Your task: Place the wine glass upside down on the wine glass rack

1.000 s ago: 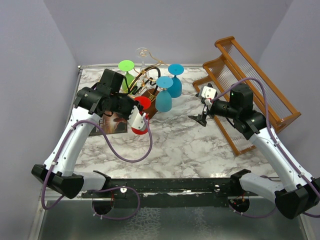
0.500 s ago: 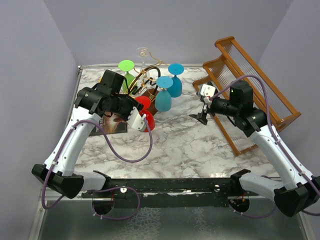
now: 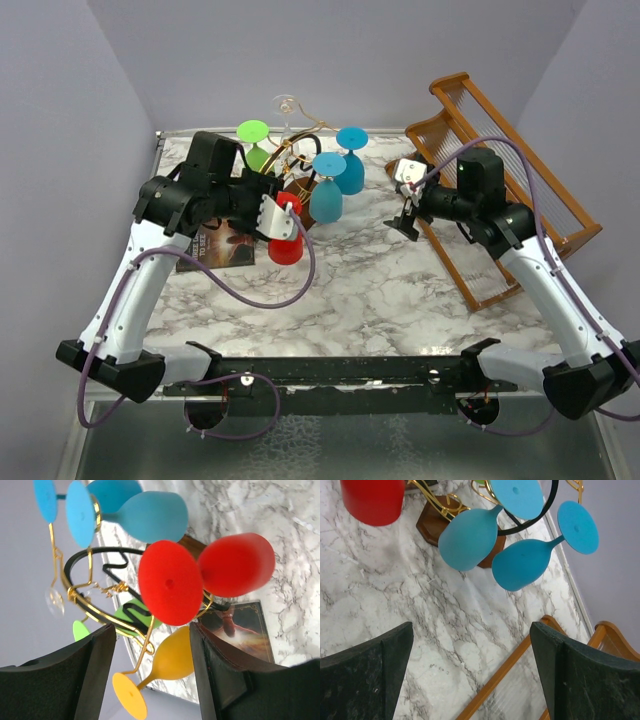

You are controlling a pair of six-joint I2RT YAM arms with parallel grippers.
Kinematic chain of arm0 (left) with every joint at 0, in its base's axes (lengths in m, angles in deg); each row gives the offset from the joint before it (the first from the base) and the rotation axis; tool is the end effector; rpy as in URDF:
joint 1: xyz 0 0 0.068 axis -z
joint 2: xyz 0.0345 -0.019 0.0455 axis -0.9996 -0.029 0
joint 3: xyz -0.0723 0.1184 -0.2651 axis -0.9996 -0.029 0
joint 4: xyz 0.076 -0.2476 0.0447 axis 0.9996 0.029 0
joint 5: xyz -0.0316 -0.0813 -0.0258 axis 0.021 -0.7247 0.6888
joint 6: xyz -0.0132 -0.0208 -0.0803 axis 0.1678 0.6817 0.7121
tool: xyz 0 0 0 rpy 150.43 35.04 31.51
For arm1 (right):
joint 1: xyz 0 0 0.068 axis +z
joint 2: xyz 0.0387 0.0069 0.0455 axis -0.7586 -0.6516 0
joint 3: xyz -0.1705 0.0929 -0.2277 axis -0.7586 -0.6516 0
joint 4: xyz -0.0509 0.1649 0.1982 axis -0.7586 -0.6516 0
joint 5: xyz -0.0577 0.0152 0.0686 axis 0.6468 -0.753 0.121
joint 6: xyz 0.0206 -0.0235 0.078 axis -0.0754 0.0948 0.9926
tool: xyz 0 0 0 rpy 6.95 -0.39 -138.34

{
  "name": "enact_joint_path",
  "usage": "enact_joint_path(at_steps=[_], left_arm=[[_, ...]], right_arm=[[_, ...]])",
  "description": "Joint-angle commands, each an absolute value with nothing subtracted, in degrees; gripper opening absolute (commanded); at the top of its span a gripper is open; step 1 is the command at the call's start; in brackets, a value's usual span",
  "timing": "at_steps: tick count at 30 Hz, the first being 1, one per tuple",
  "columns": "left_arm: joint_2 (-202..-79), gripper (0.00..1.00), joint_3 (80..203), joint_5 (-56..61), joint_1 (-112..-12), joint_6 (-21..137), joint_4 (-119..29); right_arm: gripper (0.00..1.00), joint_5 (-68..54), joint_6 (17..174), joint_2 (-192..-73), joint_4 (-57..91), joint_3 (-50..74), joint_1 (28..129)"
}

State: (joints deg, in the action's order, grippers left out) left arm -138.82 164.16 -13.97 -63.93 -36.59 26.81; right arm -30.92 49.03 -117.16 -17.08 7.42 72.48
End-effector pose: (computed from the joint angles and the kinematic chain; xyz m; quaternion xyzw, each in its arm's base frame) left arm 0.2030 -0.1261 0.4350 0.7799 0.4783 -0.0035 0.4037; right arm 0.2233 0.1369 0.3927 -0.5507 0.6401 0.1597 0.5114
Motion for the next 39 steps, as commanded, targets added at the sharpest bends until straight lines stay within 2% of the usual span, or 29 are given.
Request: enact_joint_path(at_steps=[1, 2, 6, 8, 11, 14, 22, 30, 39], left_arm=[[-136.3, 0.65, 165.2, -8.3, -63.8, -19.9, 17.2], [-136.2, 0.67, 165.2, -5.2, -63.8, -15.1, 14.1], [-135.2, 0.92, 162.5, 11.1, -63.8, 3.1, -0.3], [-133.4, 0.99, 158.1, 25.7, -63.9, 10.4, -14.3], [-131.9, 0.99, 155.0, 33.6, -65.6, 20.1, -22.4], [-131.4, 0.99, 154.2, 32.4, -67.0, 26.9, -23.7], [-130.9, 0.99, 149.5, 35.1, -69.0, 34.5, -29.5], [-128.8, 0.99, 143.3, 33.0, -72.3, 41.0, -35.9], [-126.3, 0.99, 141.2, 30.6, -74.8, 41.6, -35.4]], right_arm=[[1.0, -26.3, 46.3, -119.5, -22.7, 11.6, 72.1], [1.0, -25.5, 46.3, -120.2, -23.4, 12.4, 72.1], [1.0, -21.6, 47.8, -122.9, -25.2, 15.3, 72.2], [1.0, -16.9, 53.3, -124.0, -22.1, 16.1, 72.2], [1.0, -10.4, 61.0, -124.7, -13.9, 15.4, 72.2], [1.0, -7.0, 68.2, -124.2, -3.7, 12.8, 72.1], [1.0, 0.1, 78.6, -120.2, 10.5, 8.5, 72.1], [1.0, 1.0, 75.4, -117.2, 9.3, 5.5, 72.2], [1.0, -0.2, 71.9, -112.8, 9.2, 2.7, 72.2]])
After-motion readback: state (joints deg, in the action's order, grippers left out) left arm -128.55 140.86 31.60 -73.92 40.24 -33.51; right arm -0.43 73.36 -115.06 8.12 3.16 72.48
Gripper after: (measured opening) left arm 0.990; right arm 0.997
